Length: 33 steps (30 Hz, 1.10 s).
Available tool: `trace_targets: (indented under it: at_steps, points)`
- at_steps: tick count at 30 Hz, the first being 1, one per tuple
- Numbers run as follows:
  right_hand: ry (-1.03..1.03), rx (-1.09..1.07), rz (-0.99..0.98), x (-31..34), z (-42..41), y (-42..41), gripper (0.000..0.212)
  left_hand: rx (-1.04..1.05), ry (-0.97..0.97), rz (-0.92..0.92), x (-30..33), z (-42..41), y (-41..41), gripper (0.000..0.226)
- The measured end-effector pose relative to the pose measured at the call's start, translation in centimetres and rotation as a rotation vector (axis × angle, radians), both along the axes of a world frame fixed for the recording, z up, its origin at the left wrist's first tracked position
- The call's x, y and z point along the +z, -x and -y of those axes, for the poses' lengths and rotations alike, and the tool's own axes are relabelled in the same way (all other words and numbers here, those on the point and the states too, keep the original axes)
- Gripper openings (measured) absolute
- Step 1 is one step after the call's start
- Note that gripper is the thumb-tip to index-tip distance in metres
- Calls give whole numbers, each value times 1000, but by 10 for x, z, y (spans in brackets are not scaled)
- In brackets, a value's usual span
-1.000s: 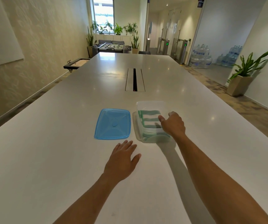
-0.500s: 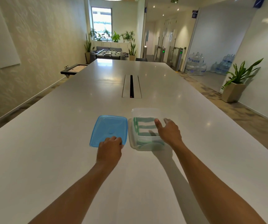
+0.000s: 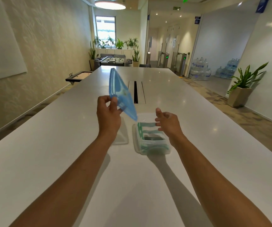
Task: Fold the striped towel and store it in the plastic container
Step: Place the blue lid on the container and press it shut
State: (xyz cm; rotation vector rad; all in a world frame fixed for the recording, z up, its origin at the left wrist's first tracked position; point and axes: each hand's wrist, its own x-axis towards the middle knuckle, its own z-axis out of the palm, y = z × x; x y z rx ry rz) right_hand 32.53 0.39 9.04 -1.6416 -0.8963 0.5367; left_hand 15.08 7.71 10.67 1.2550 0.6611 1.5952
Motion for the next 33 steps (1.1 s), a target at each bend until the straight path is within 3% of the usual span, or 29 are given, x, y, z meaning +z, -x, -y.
trace_targets:
  at_steps: [3,5,7,9,13,17,23,27,33]
  points:
    - [5,127,-344,11,0,2,47,-150,83,213,4,17,-16,13]
    - [-33,141,-412,14,-3,-1,47,-210,136,243,-2,25,-25,13]
    - [-36,21,-422,15,-4,-12,38,-248,184,204,-12,33,-35,15]
    - [4,-79,-340,10,-5,-26,31,-226,200,62,-26,34,-38,17]
    - [43,-124,-9,-7,-2,-50,39,-45,141,-385,-47,32,-37,36]
    - [127,-161,270,-19,-3,-54,44,6,114,-587,-61,32,-37,49]
    - [314,-210,398,-38,-14,-65,42,111,81,-957,-77,25,-47,45]
    - [308,-237,410,-50,-19,-68,44,154,76,-1043,-87,20,-52,46]
    - [333,-210,405,-61,-25,-76,44,103,99,-920,-92,19,-54,49]
